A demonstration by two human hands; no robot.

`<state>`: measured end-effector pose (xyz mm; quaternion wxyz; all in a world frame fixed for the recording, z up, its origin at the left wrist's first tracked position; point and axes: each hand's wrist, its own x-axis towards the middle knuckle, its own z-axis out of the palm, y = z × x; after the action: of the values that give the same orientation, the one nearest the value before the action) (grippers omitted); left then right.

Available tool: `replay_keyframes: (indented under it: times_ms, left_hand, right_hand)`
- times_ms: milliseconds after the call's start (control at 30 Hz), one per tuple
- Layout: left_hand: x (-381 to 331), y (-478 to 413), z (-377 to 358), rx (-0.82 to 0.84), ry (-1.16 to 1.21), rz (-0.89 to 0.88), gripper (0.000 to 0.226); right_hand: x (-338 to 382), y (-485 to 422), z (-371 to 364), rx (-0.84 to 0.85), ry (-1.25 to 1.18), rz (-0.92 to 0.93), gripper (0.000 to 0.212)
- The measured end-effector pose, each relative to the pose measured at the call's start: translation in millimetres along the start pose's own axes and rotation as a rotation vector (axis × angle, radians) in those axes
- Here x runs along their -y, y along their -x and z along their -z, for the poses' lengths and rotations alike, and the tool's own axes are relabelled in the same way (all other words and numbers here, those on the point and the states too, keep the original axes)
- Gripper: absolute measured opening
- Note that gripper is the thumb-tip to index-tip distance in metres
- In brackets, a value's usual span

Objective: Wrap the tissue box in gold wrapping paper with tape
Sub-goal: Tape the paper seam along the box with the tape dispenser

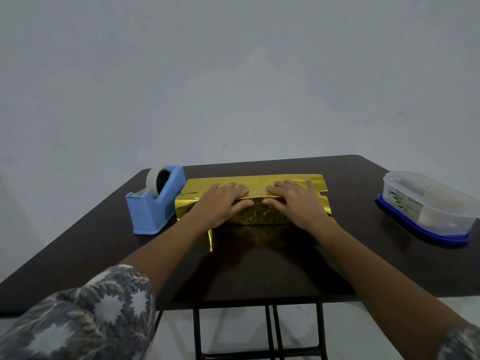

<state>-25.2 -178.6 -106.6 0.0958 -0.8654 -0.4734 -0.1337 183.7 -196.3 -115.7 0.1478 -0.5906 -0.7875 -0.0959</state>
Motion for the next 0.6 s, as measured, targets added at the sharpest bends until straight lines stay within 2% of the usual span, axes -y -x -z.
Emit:
replay_keyframes:
  times_ms: [100,200,300,400,467,533,600]
  left_hand:
    - [-2.8,-0.1,-2.2,-0.018,-0.033,0.042,0.053]
    - [-5.1,0.6,-3.1,-0.027,-0.069,0.059,0.055]
    - [-8.9,3.8,3.0,0.013,0.049,0.102,0.06]
    - [-6.4,11.6,24.6,-0.089,0.327,0.211,0.062]
    - [12.5,19.7,45.9,-0.266,0.287,0.296,0.057]
    - [45.8,33.7,65.8,-0.418,0.169,0.464,0.052]
    - [81.9,52.4,81.2,-0.425,0.11,0.735,0.049]
  right_hand:
    - [2.4,0.6,1.3,-0.007,0.023,-0.003,0.095]
    - [1.4,0.2,-2.1,-0.018,0.063,-0.013,0.123]
    - [-0.8,-0.3,-4.4,-0.006,0.078,-0.024,0.132]
    - [-0.8,3.0,0.6,-0.04,0.116,0.039,0.117]
    - [2.3,3.5,6.1,-0.106,0.134,0.075,0.106]
    - [17.3,-0.3,12.6,-0.192,0.061,0.11,0.095]
    - [45.2,-5.3,16.9,-0.25,-0.112,0.155,0.08]
